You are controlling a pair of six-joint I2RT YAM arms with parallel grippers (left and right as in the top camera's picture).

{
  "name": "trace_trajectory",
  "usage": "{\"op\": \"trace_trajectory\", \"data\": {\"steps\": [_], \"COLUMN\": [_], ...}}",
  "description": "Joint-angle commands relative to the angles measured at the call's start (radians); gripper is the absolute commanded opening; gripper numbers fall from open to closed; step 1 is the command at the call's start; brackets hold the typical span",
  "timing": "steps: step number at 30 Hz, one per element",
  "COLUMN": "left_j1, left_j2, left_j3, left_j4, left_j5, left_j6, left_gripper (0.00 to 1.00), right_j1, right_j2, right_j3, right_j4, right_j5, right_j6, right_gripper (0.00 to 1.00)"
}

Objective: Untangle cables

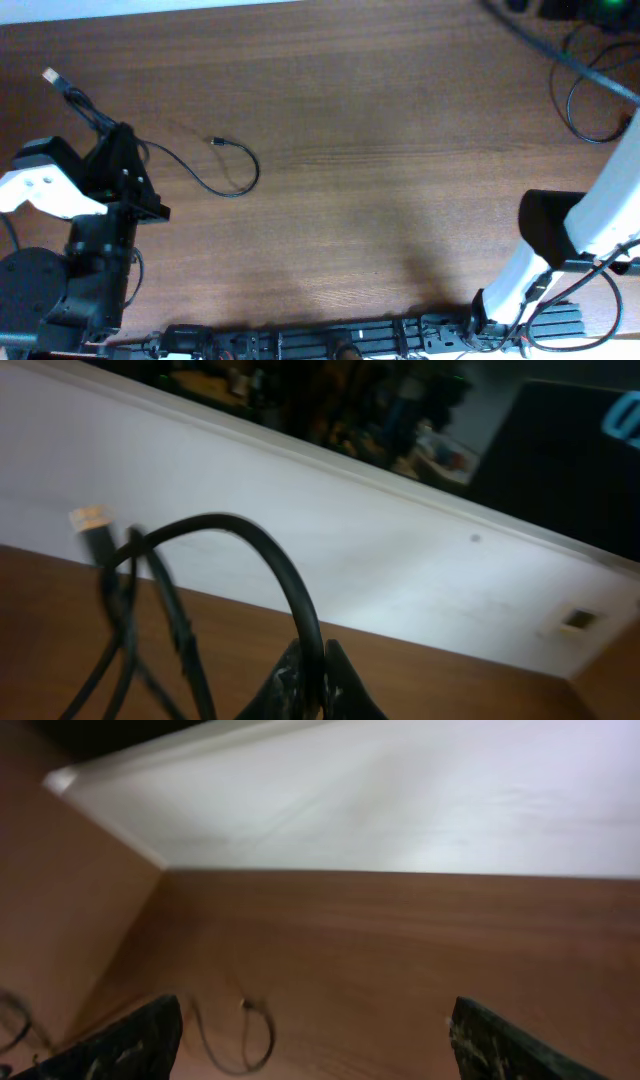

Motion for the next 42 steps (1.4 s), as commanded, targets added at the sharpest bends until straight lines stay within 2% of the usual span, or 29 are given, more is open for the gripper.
{"op": "trace_trajectory", "data": {"steps": [1,5,9,12,19,23,42], "left_j1": [0.008,0.008,0.008,0.008,0.008,0.008,0.008], "left_j2": [0.003,0.023,0.053,0.072,0.120,0.156,0.209], "left_j3": [0.022,0.022,0.023,0.039,0.129,0.190,0.240], "left_j4": [0.014,0.035,0.093,0.107,0.111,0.110,0.148], "left_j5": [0.124,0.241,0.382,0.442,0.442,0.433,0.432], "left_j6": [0.001,0.023,0.023,0.023,0.042,0.042,0.042], "left_gripper": [0.08,0.09,0.15,0.16,0.14,0.14,0.14], "right_j1": [0.085,0.153,0.229,0.285,0.398,0.457,0.632], "right_j2": [0.019,0.046,0.069,0.069,0.069,0.069,0.069], "right_j3": [0.010,-0.002,-0.060,-0.127,-0.275,-0.327,-0.337], "right_j4": [0.000,-0.037,-0.052,-0.052,-0.052,-0.052,-0.042], "right_j5": [-0.023,-0.013,-0.028,-0.031,-0.144,-0.141,-0.143], "right_j6": [-0.092,-0.092,-0.093,-0.145,-0.323,-0.391,-0.449], "right_gripper": [0.83,0.83,0.83,0.83,0.83,0.79,0.73]}}
